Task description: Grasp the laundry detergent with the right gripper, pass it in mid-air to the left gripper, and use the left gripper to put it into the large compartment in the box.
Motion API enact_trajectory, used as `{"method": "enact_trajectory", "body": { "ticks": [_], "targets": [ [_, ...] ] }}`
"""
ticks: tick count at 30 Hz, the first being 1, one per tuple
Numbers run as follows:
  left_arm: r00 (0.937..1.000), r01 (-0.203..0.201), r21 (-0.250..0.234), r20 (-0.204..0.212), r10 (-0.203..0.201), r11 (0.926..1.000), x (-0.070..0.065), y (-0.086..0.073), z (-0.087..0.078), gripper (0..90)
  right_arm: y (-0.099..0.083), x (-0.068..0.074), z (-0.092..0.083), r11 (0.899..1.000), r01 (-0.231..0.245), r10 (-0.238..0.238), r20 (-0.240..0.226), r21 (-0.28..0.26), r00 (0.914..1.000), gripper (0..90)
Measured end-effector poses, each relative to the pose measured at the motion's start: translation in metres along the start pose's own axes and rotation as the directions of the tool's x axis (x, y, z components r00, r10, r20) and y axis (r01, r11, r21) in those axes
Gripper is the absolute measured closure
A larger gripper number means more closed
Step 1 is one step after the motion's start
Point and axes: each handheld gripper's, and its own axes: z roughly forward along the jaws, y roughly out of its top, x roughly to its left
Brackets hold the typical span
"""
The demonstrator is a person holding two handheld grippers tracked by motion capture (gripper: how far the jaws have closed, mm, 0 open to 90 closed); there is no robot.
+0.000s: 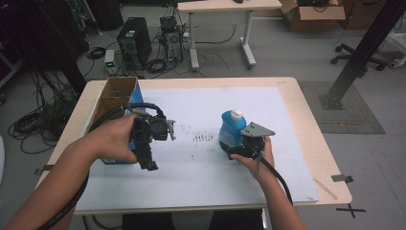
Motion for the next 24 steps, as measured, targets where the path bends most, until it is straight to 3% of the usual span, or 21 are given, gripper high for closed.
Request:
{"method": "enact_trajectory", "body": {
  "ticks": [8,24],
  "targets": [
    [1.0000,0.000,-0.001,-0.002,0.000,1.0000,-0.0005,-0.0009,-0.0004,0.3,0.0016,0.0019,0.0018,1.000,-0.004,0.004,0.007,-0.010,1.0000,1.5],
    [1.0000,-0.003,0.006,-0.001,0.003,1.0000,-0.0007,0.0004,-0.0005,0.4,-0.0020,0.0048,0.0024,1.000,-0.002,0.002,-0.001,-0.028,1.0000,15.0]
  ]
}}
